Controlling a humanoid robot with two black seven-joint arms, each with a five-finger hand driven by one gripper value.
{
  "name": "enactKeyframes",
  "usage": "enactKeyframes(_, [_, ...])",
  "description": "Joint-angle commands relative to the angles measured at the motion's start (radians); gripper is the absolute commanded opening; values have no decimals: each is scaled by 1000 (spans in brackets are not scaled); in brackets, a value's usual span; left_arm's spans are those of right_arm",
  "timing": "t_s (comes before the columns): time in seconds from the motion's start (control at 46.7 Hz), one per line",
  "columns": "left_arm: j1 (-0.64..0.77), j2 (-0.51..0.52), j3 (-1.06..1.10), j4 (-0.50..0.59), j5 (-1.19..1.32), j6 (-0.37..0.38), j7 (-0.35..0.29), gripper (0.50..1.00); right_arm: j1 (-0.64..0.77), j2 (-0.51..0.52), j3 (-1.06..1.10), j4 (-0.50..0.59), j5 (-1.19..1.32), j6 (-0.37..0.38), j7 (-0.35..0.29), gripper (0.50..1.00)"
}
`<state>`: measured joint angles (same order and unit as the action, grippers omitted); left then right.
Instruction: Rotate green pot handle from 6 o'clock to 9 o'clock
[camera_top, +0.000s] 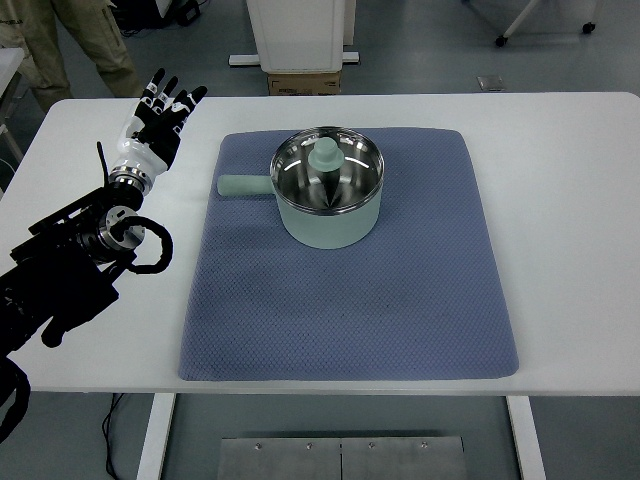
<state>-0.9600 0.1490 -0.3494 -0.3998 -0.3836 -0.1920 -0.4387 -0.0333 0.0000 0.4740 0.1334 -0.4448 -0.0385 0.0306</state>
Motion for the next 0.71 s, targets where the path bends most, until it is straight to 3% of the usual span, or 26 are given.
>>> enactKeyframes(0.0, [10, -12, -5, -1, 0, -3, 0, 1000, 1, 0, 0, 0, 0, 0, 0, 1000])
enactKeyframes(0.685, [12, -55, -34, 1, 2, -7, 0, 1000, 0, 0, 0, 3, -2, 2, 0, 1000])
